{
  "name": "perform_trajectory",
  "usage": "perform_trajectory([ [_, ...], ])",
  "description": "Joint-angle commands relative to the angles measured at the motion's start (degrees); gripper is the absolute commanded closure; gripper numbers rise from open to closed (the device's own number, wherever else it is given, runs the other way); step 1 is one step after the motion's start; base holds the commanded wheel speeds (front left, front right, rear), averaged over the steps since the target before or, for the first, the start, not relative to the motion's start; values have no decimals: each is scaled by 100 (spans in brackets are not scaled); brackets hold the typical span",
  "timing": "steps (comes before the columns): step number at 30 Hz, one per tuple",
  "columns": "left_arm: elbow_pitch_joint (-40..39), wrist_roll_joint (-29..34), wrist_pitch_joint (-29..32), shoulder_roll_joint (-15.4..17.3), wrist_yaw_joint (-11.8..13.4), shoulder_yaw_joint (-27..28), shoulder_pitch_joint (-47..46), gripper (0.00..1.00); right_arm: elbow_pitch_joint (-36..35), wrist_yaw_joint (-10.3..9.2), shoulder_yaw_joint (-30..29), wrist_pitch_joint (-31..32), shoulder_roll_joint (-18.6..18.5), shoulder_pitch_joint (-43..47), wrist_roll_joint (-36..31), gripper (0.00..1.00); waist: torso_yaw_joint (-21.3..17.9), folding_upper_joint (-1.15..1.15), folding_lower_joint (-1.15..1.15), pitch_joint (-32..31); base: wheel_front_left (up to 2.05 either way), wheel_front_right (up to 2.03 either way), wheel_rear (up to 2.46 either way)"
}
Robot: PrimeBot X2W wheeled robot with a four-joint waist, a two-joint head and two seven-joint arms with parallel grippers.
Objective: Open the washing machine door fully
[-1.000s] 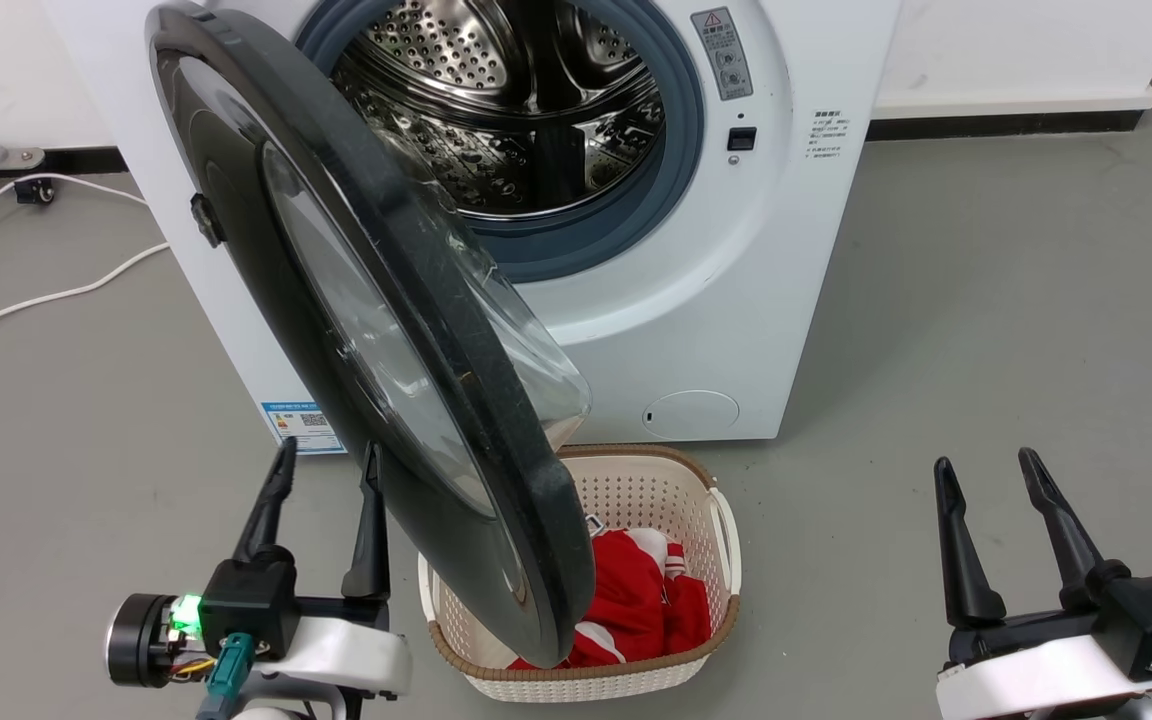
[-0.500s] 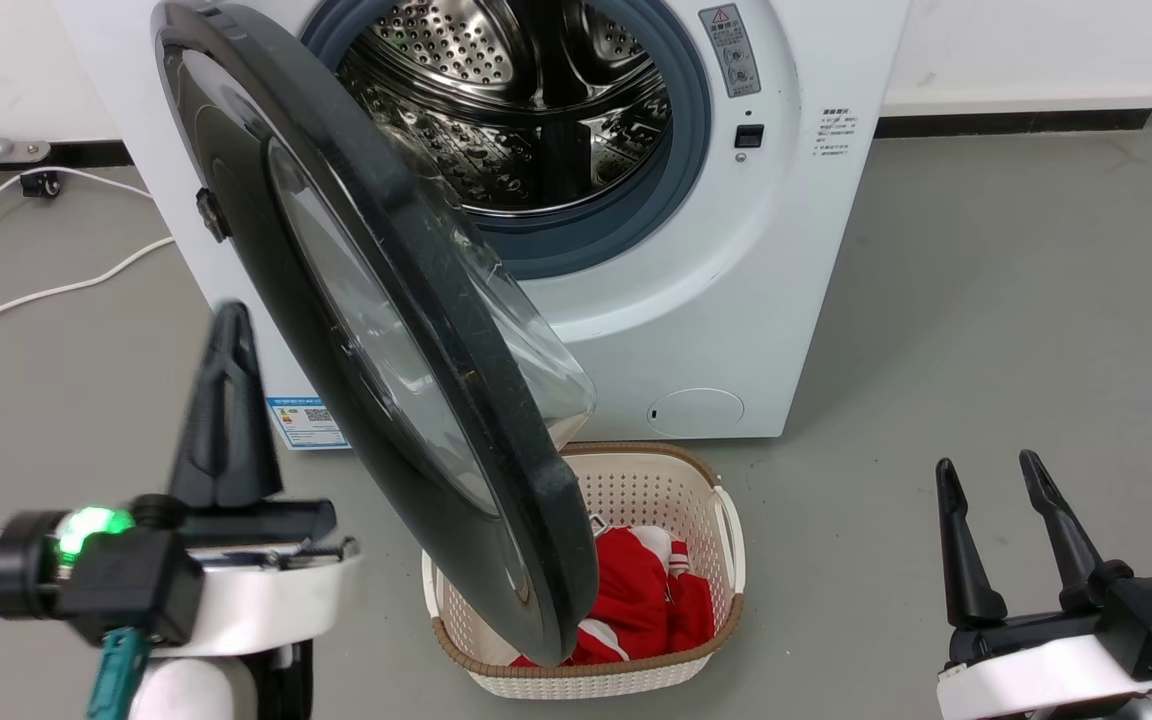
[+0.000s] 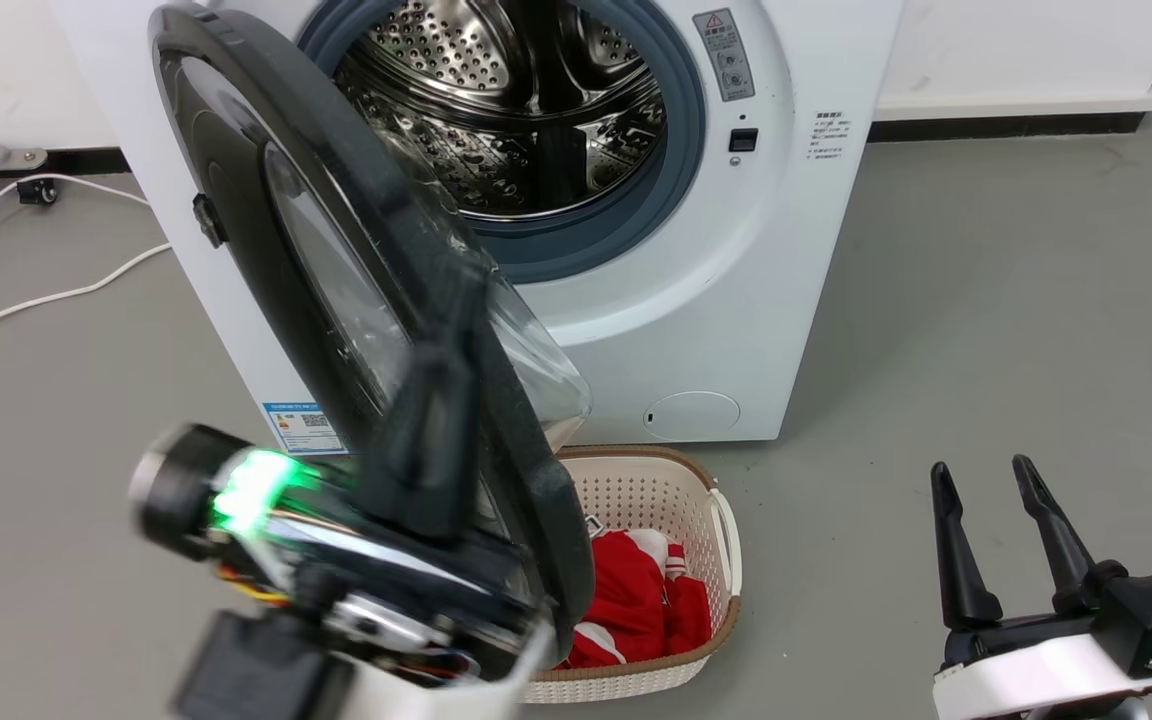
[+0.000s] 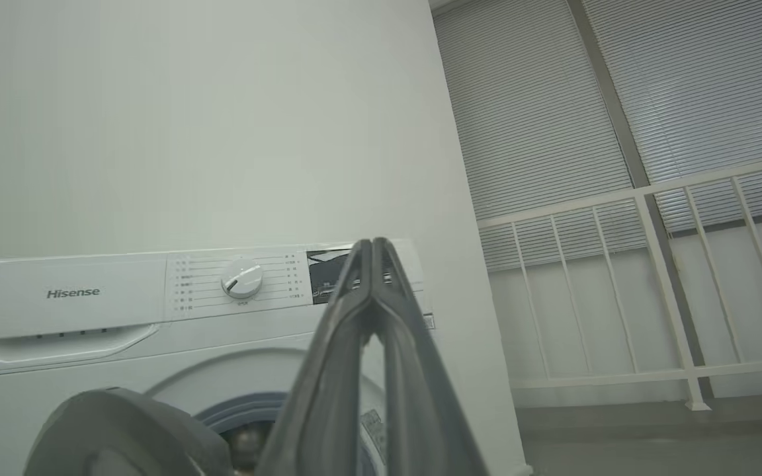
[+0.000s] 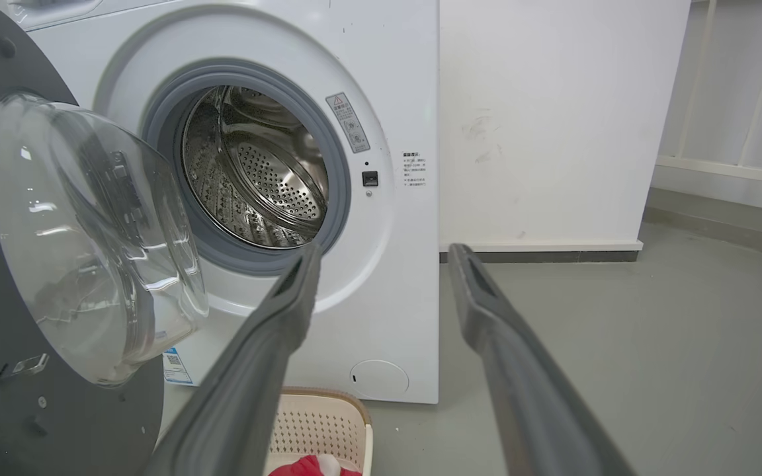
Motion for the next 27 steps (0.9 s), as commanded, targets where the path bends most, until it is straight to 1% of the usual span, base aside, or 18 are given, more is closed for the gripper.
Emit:
perform_trajectory([
  [1, 189, -95, -10, 3, -83, -270, 173, 100, 29, -4, -12, -11, 17, -69, 59, 0, -22, 0, 0, -9, 0, 0, 0],
  [2, 297, -124, -10, 1, -119, -420, 220, 100, 43, -4, -17, -11, 18, -61, 71, 0, -30, 0, 0, -11, 0, 0, 0],
  [3, 297, -124, -10, 1, -119, -420, 220, 100, 43, -4, -17, -11, 18, -61, 71, 0, -30, 0, 0, -11, 0, 0, 0],
  [4, 613, -200, -10, 1, -194, -709, 375, 100, 75, -4, -8, -11, 17, -37, 93, 0, -45, 0, 0, -17, 0, 0, 0],
  [5, 613, -200, -10, 1, -194, -709, 375, 100, 75, -4, -8, -11, 17, -37, 93, 0, -45, 0, 0, -17, 0, 0, 0],
  [6, 773, -240, -10, 6, -222, -845, 451, 100, 83, -4, 7, -11, 18, -23, 102, 0, -54, 0, 0, -17, 0, 0, 0],
  [11, 1857, -390, -11, 154, -324, -1454, 794, 100, 146, -4, 27, -11, 17, 18, 134, 0, -90, 0, 0, -31, 0, 0, 0],
  [13, 2275, -415, -3, 193, -327, -1575, 851, 100, 169, -4, 40, -11, 17, 6, 151, 0, -107, 0, 0, -30, 0, 0, 0],
  [14, 2463, -397, 3, 211, -315, -1591, 859, 100, 181, -4, 47, -11, 17, -5, 160, 0, -117, 0, 0, -27, 0, 0, 0],
  [17, 2919, -339, 0, 197, -175, -1517, 766, 100, 220, -4, 63, -12, 17, -15, 188, 0, -132, 0, 0, -21, 0, 0, 0],
  [20, 3215, -335, -5, 144, -66, -1441, 582, 100, 260, -4, 64, -12, 17, -10, 210, 0, -129, 0, 0, -17, 0, 0, 0],
  [27, 3632, -435, -9, 70, -4, -1379, 177, 100, 323, -4, 135, -12, 17, -27, 263, 0, -135, 0, 0, -20, 0, 0, 0],
])
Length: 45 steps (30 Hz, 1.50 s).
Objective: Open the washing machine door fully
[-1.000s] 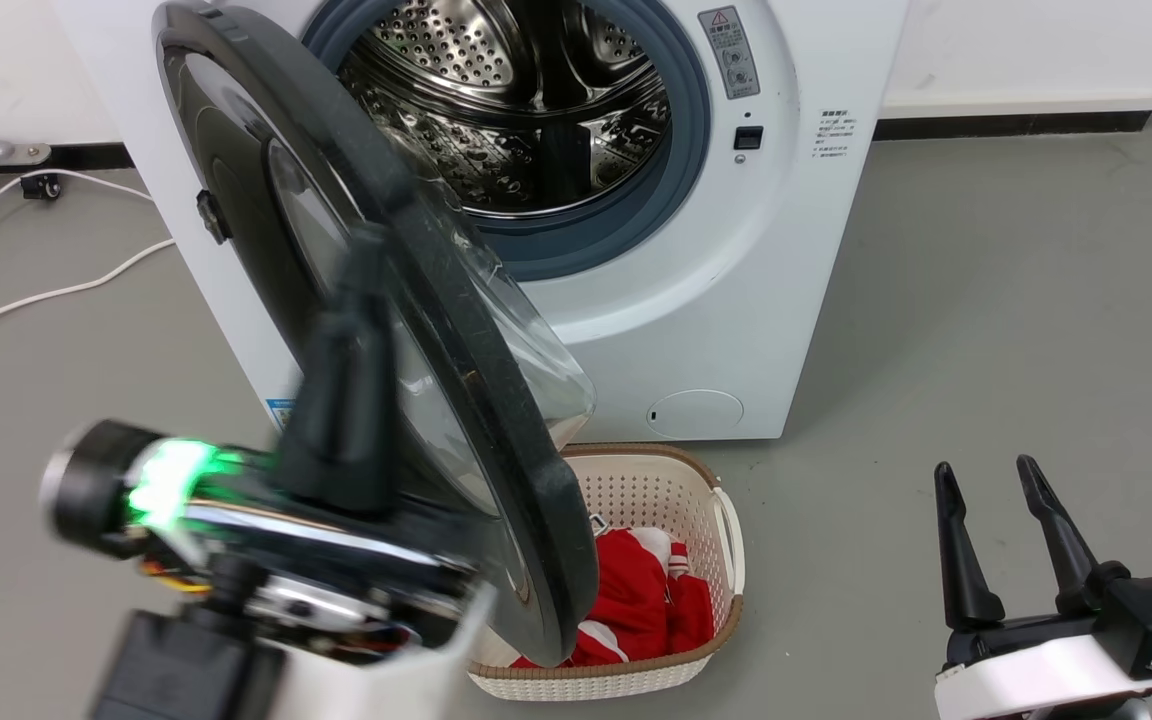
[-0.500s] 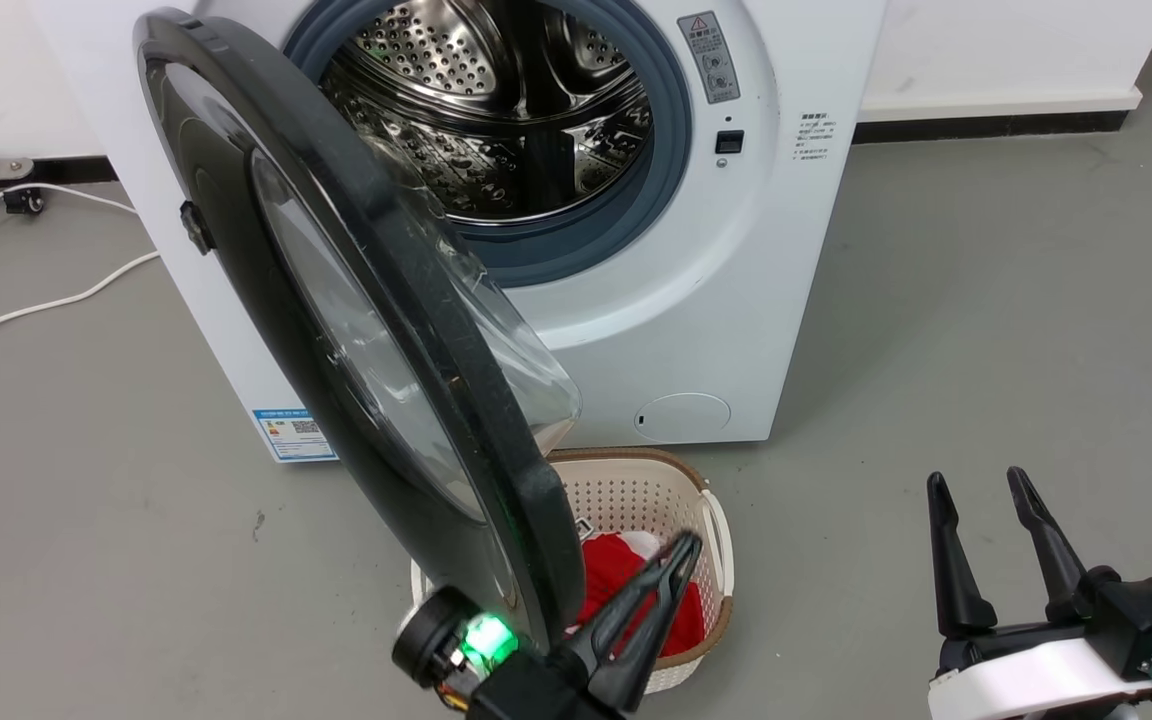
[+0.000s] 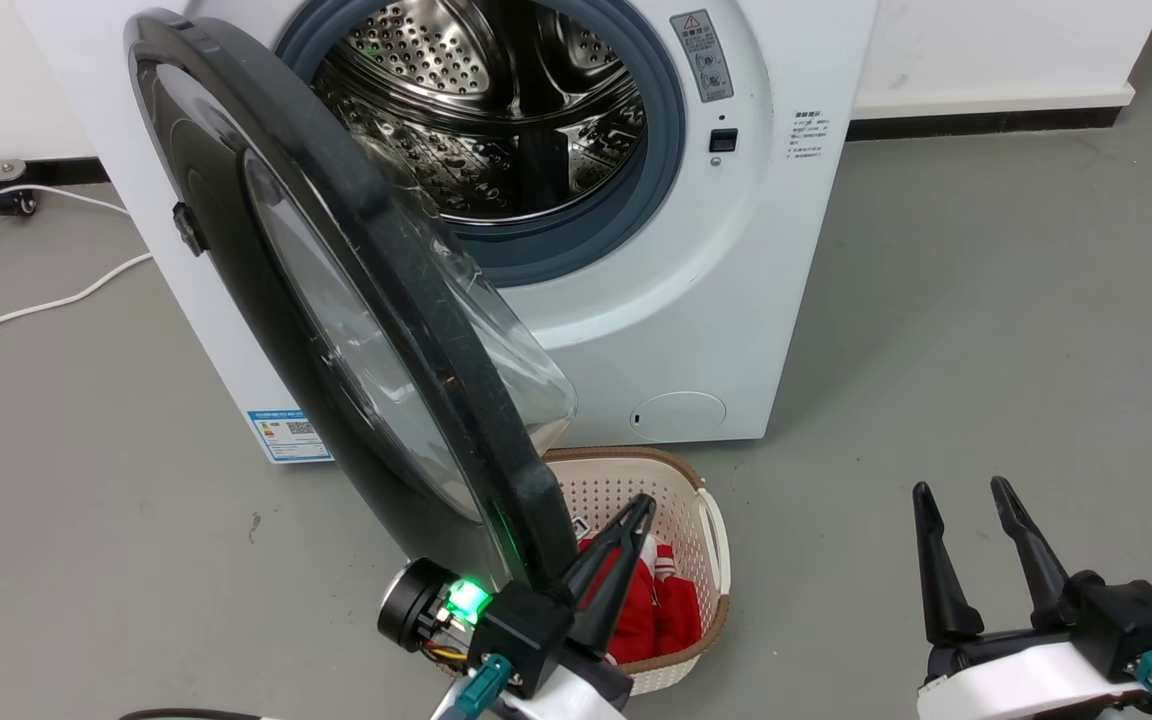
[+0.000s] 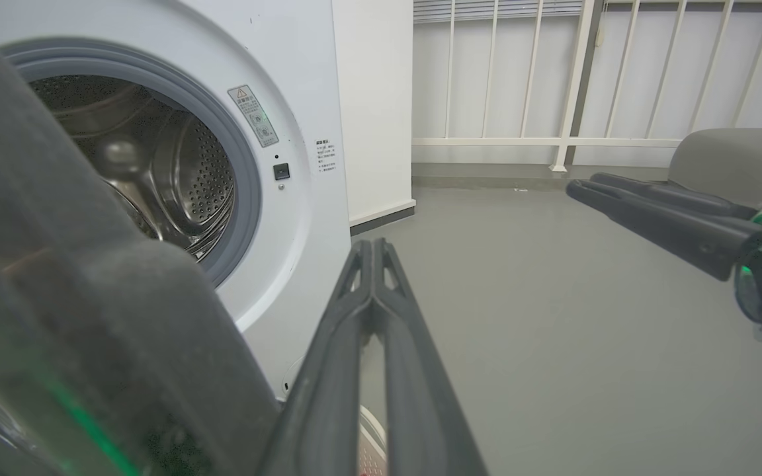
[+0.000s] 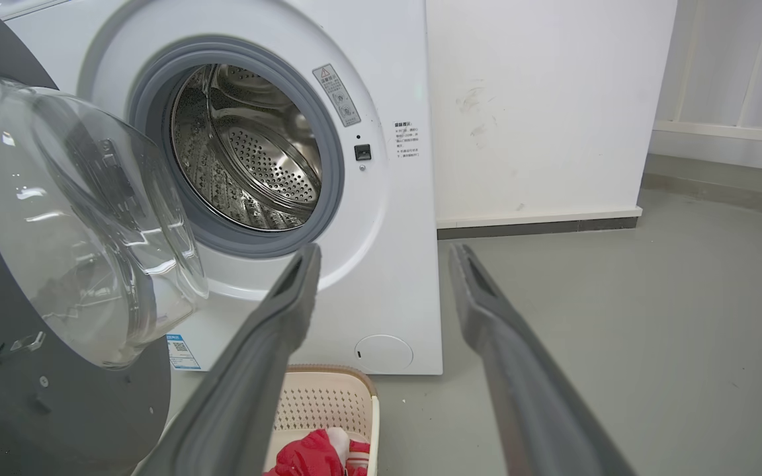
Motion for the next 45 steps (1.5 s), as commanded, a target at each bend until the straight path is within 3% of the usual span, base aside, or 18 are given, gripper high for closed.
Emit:
perform_trajectory([
  [1, 64, -31, -13, -5, 49, 31, -61, 100, 9, -4, 17, -12, 17, -33, 27, 0, -5, 0, 0, -5, 0, 0, 0],
  [14, 391, -138, 1, 46, 473, 288, 102, 100, 102, -4, 33, 5, 16, 42, 139, 0, 255, 0, 0, -14, 0, 0, 0],
  [19, 88, -18, 4, 186, 807, 446, 428, 100, 115, -4, 26, 17, 16, 41, 160, 0, 414, 0, 0, -15, 0, 0, 0],
  [20, -153, -35, 4, 226, 976, 512, 740, 100, 146, -4, 8, 12, 17, 108, 212, 0, 580, 0, 0, -27, 0, 0, 0],
  [32, -1023, -167, -1, 364, 1474, 935, 1448, 100, 87, -3, 47, 31, 17, 43, 186, 0, 1552, 0, 0, 103, 0, 0, 0],
  [38, -1050, -352, -1, 552, 1591, 1525, 1390, 100, 65, -4, 79, 51, 15, 0, 203, 0, 1856, 0, 0, 194, 0, 0, 0],
  [45, -757, -682, -2, 709, 1374, 2335, 1015, 100, 5, -4, 89, 124, 15, -42, 124, 0, 2000, 0, 0, 270, 0, 0, 0],
])
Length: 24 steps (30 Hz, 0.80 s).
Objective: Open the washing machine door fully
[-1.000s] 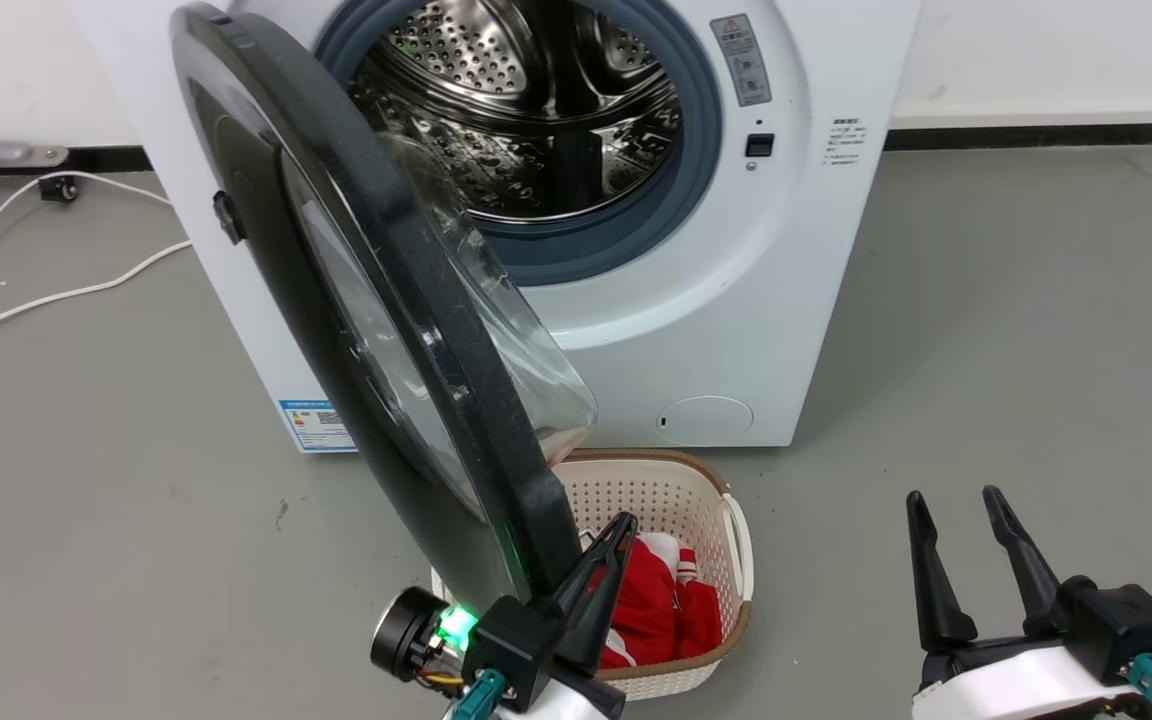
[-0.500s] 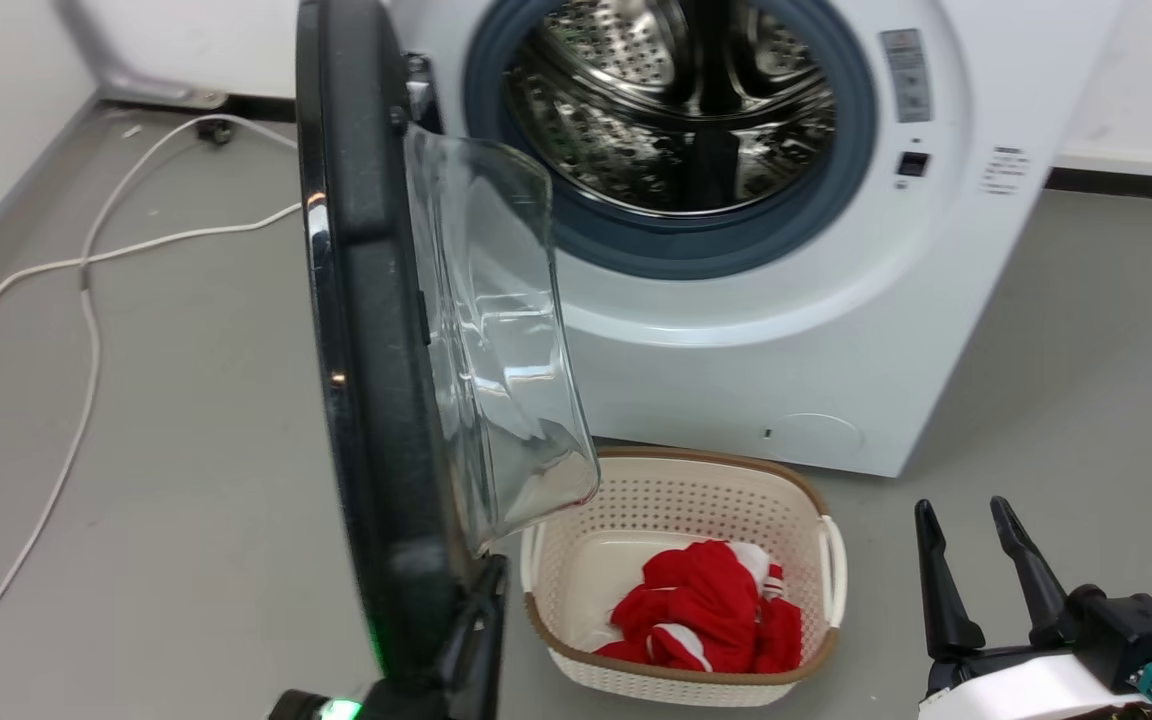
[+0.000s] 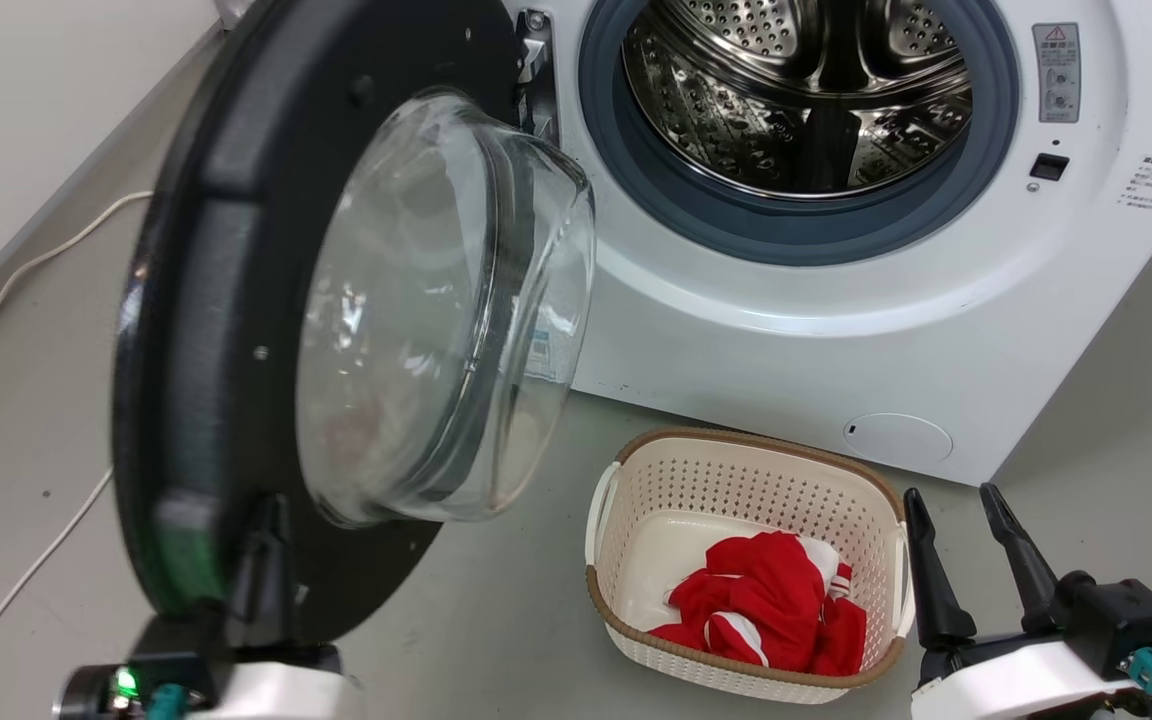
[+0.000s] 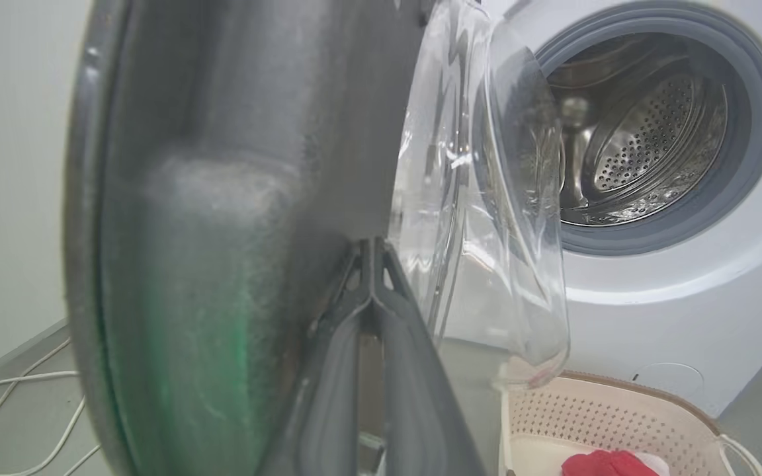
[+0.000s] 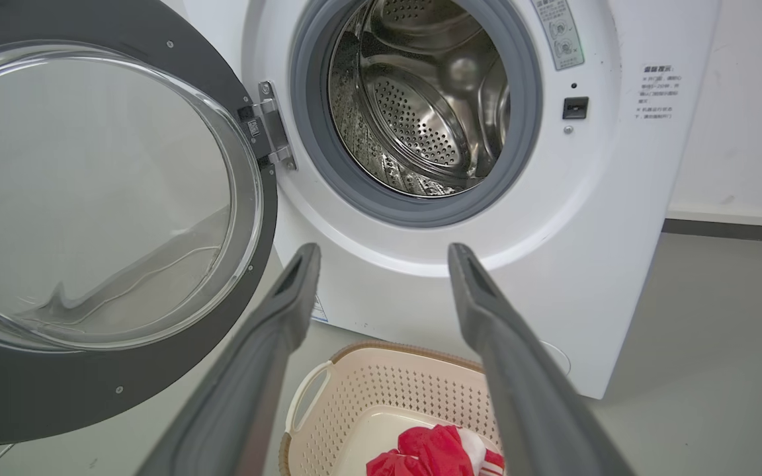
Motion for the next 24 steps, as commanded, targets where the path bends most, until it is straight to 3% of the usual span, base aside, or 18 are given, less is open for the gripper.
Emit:
perform_trajectory([
  [1, 125, -49, 14, 80, -36, 248, -139, 100, -42, -4, 10, 24, 12, -87, -48, 0, -5, 0, 0, 24, 0, 0, 0],
  [14, 934, -28, 13, 372, -285, 1526, -876, 100, -165, -4, -69, 141, 12, -185, -116, 0, -199, 0, 0, 276, 0, 0, 0],
  [24, 1867, -51, 13, 713, -608, 2087, -1526, 100, -158, -4, -16, 135, 12, -276, -115, 0, -316, 0, 0, 352, 0, 0, 0],
])
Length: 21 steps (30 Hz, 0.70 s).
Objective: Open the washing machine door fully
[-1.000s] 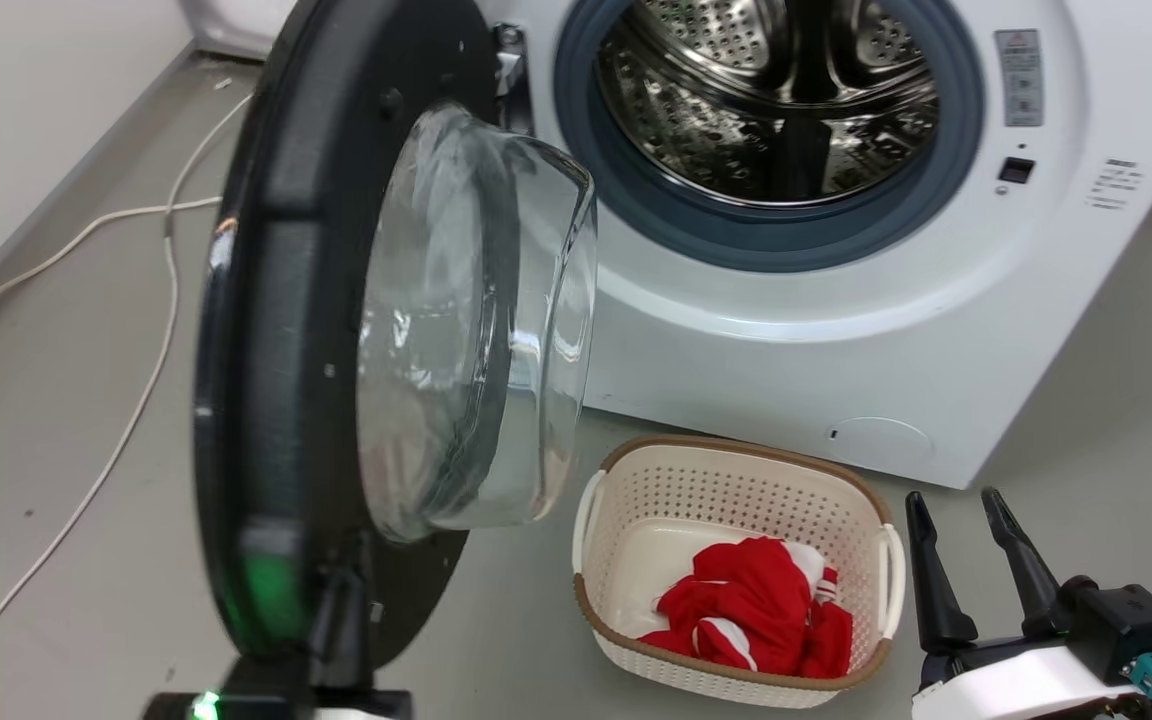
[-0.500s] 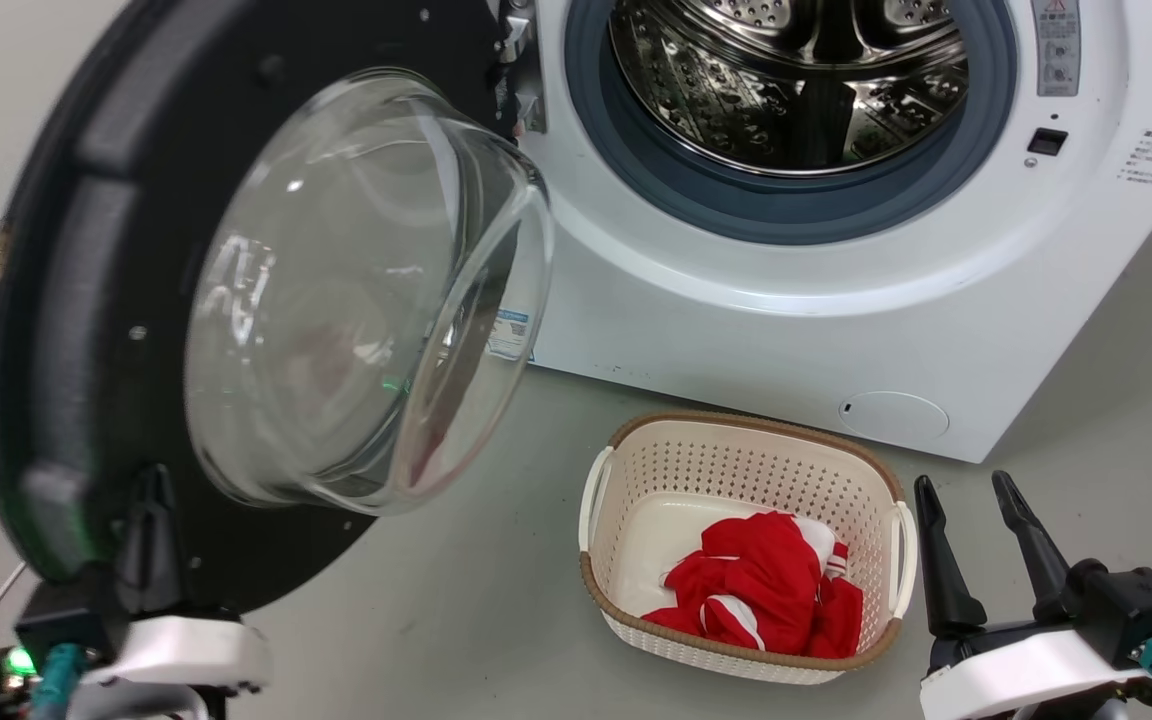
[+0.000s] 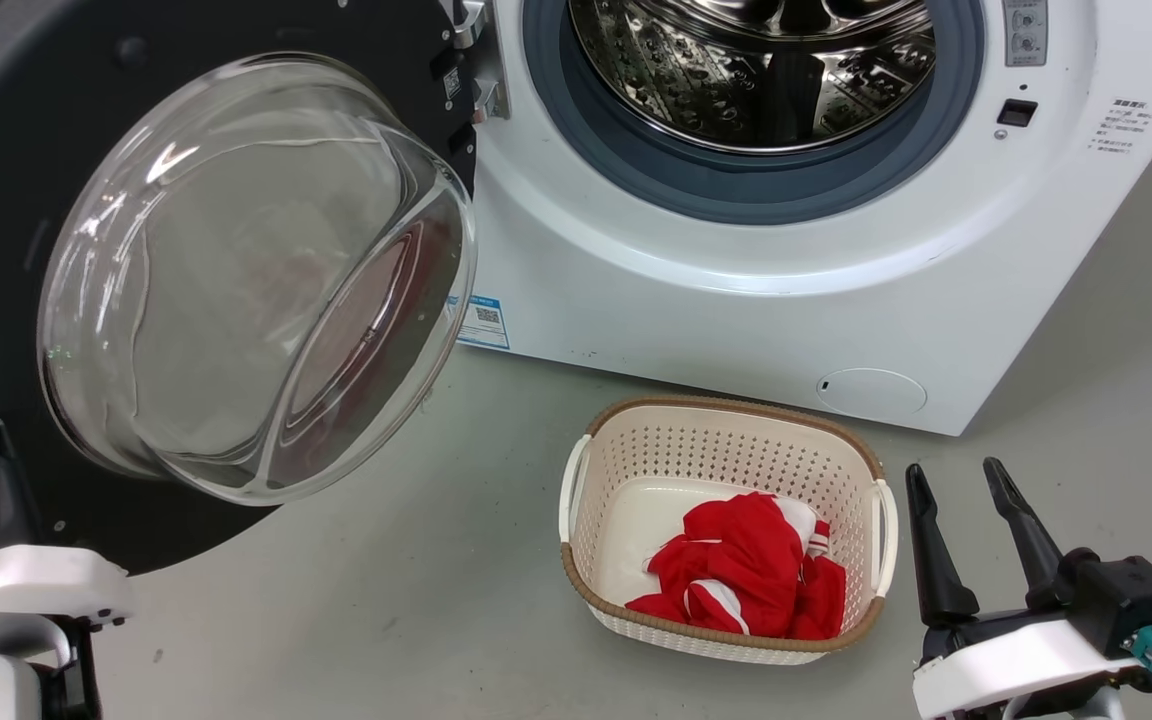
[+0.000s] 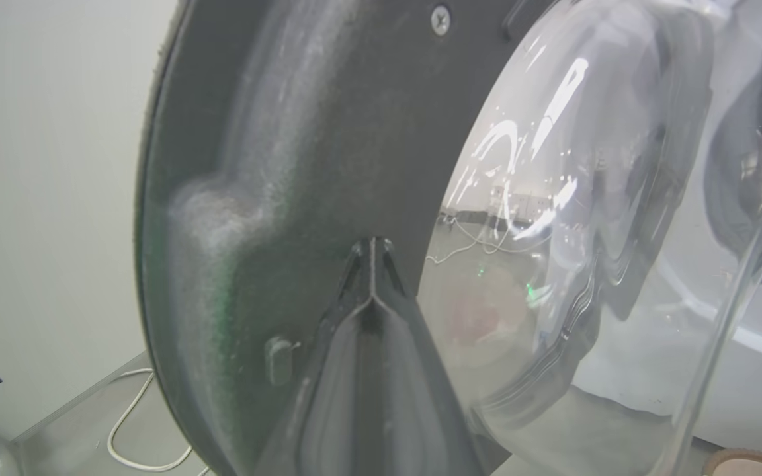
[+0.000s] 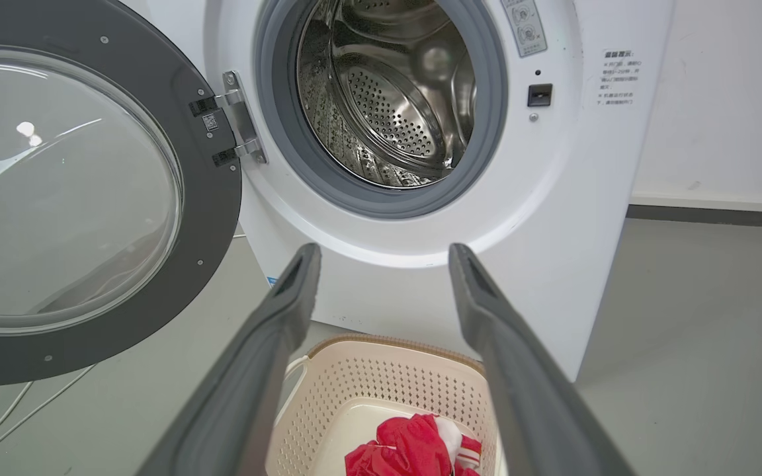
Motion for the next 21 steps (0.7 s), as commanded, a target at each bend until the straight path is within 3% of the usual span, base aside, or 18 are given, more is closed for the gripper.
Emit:
perform_trajectory([
  [1, 50, 18, 13, 32, 2, 61, -50, 100, 7, -4, 15, -1, 12, -125, 13, 0, -14, 0, 0, -5, 0, 0, 0],
  [6, -161, 234, 13, -173, -42, 160, 213, 100, 80, -4, 28, -56, 12, -79, 132, 0, -60, 0, 0, -91, 0, 0, 0],
  [11, -909, 511, 13, -677, -38, 49, 846, 100, 144, -4, 25, -115, 11, -42, 52, 0, -85, 0, 0, -204, 0, 0, 0],
  [17, -1626, 743, 13, -1118, -367, -400, 1444, 100, 244, -4, 45, -168, 12, 26, -31, 0, -45, 0, 0, -373, 0, 0, 0],
  [21, -1966, 818, 13, -1272, -448, -628, 1645, 100, 264, -4, 55, -188, 11, 53, -10, 0, -45, 0, 0, -453, 0, 0, 0],
])
